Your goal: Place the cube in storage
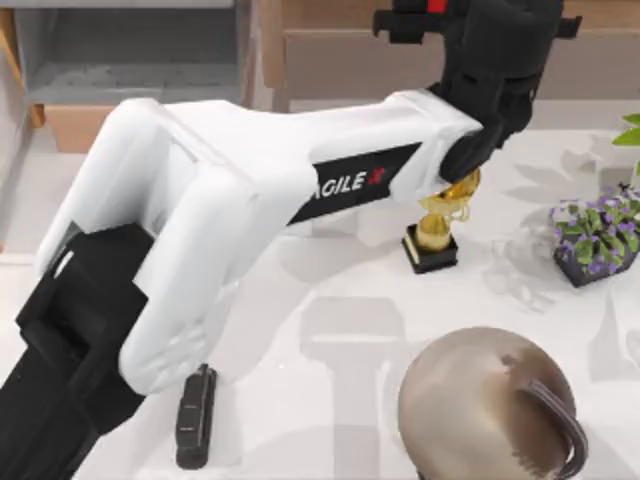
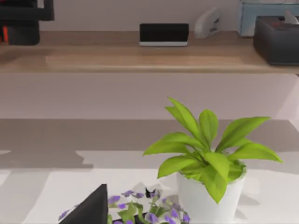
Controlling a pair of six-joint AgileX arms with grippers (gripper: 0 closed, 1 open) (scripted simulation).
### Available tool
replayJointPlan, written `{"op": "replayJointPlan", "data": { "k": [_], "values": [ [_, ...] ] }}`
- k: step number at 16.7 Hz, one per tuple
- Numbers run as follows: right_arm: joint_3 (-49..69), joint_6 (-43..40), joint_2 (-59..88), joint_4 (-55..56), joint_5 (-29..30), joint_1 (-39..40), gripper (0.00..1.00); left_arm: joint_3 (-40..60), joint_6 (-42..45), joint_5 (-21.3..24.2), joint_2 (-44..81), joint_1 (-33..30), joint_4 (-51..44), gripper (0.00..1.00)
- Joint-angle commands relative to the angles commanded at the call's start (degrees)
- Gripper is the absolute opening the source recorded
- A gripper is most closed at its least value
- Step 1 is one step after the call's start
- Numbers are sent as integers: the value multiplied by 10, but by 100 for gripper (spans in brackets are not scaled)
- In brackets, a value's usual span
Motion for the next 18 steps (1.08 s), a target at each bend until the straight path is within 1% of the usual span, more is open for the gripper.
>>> {"op": "replayJointPlan", "data": {
  "k": [2, 4, 7, 10, 14, 16, 18],
  "values": [
    [0, 0, 0, 0, 0, 0, 100, -14, 0, 8, -32, -9, -62, 0],
    [0, 0, 0, 0, 0, 0, 100, -32, 1, 18, -68, -16, -143, 0],
    [0, 0, 0, 0, 0, 0, 100, -58, 6, 39, -121, -15, -293, 0],
    [0, 0, 0, 0, 0, 0, 100, -73, 15, 68, -166, 1, -460, 0],
    [0, 0, 0, 0, 0, 0, 100, -61, 35, 118, -201, 55, -682, 0],
    [0, 0, 0, 0, 0, 0, 100, -36, 48, 145, -207, 101, -783, 0],
    [0, 0, 0, 0, 0, 0, 100, 4, 61, 173, -202, 162, -871, 0]
  ]
}}
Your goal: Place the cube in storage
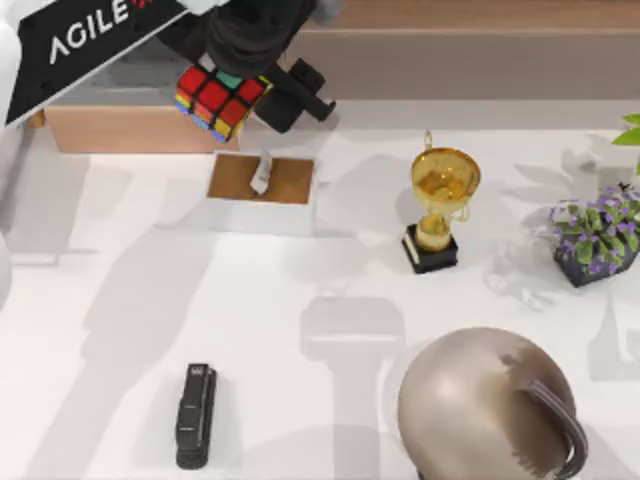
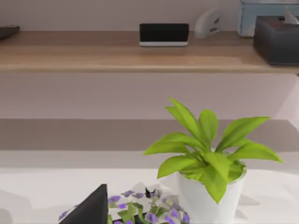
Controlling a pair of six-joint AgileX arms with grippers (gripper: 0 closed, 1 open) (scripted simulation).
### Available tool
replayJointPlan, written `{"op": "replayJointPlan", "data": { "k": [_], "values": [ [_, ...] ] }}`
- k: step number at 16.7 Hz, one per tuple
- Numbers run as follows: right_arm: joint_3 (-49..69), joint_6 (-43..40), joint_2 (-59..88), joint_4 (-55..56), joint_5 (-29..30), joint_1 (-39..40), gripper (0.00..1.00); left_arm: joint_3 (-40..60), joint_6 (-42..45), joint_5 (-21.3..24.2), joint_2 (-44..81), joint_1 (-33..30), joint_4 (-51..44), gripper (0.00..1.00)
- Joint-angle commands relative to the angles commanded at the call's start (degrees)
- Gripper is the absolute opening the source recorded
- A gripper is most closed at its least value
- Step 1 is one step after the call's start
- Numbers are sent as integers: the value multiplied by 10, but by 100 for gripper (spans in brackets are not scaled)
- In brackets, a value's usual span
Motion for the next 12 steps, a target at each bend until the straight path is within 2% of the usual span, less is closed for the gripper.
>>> {"op": "replayJointPlan", "data": {
  "k": [6, 12],
  "values": [
    [0, 0, 0, 0, 0, 0, 100, 180, 45, 89, 58, 223, -196, 0],
    [0, 0, 0, 0, 0, 0, 100, 383, 93, 184, 184, 419, -302, 0]
  ]
}}
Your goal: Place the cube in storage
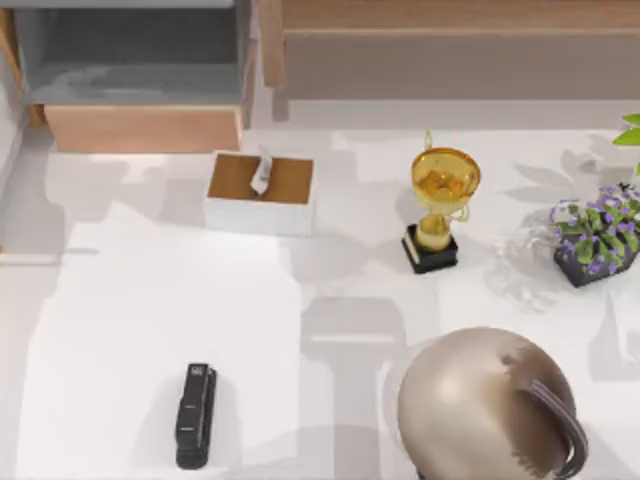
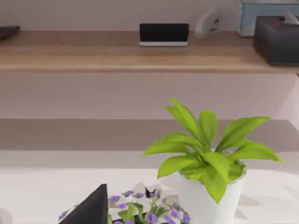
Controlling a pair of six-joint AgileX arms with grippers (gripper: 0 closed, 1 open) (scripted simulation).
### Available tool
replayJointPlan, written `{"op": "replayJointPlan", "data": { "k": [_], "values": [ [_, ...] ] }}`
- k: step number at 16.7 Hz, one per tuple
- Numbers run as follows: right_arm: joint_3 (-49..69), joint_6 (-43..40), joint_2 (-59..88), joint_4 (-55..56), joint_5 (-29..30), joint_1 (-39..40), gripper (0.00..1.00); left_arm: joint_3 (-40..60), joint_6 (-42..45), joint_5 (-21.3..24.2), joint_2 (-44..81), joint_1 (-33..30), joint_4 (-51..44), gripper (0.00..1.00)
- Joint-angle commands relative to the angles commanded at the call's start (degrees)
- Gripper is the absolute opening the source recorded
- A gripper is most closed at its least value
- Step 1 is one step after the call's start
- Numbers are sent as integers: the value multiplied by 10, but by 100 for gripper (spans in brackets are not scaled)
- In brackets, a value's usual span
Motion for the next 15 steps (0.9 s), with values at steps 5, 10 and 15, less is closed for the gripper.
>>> {"op": "replayJointPlan", "data": {
  "k": [5, 10, 15],
  "values": [
    [0, 0, 0, 0, 0, 0, 100, 105, 35, 70, 135, 77, -39, 0],
    [0, 0, 0, 0, 0, 0, 100, 124, 46, 90, 180, 90, -54, 0],
    [0, 0, 0, 0, 0, 0, 100, 124, 46, 90, 180, 90, -54, 8]
  ]
}}
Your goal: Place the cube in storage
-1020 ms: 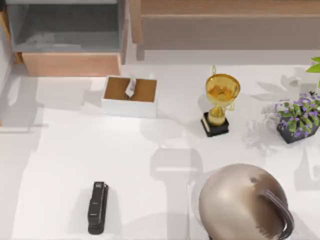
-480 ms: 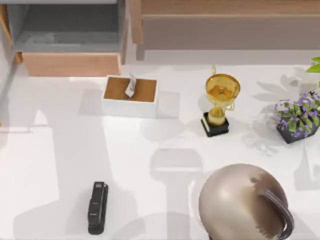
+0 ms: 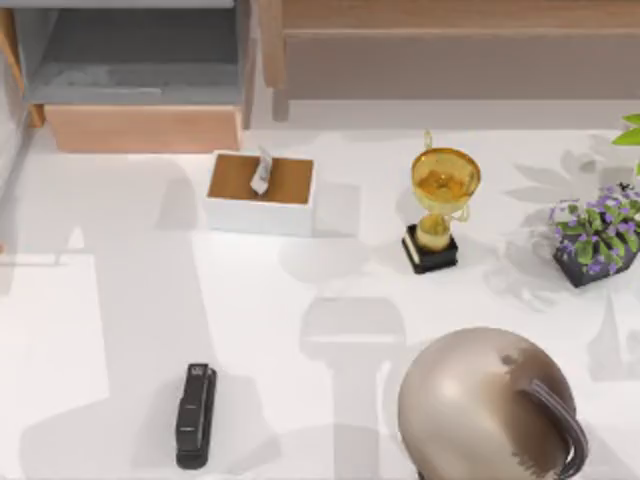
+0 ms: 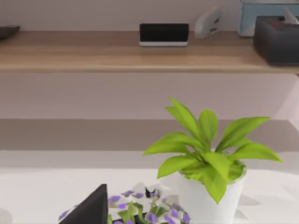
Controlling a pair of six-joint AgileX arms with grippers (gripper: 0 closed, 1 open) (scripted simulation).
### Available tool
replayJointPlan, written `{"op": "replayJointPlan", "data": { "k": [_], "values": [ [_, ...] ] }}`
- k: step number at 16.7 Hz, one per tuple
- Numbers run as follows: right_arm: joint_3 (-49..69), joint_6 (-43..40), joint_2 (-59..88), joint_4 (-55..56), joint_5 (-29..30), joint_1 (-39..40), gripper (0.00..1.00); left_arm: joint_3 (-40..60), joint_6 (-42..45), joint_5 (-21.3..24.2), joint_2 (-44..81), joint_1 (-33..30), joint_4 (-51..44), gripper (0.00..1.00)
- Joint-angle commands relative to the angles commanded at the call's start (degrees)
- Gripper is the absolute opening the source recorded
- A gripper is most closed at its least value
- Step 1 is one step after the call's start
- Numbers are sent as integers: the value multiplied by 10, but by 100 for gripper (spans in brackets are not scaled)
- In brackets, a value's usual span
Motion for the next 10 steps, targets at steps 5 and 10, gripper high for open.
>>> {"op": "replayJointPlan", "data": {
  "k": [5, 10],
  "values": [
    [0, 0, 0, 0, 0, 0, 100, 0, 0, 0, 0, 0, 0, 45],
    [0, 0, 0, 0, 0, 0, 100, 0, 0, 0, 0, 0, 0, 83]
  ]
}}
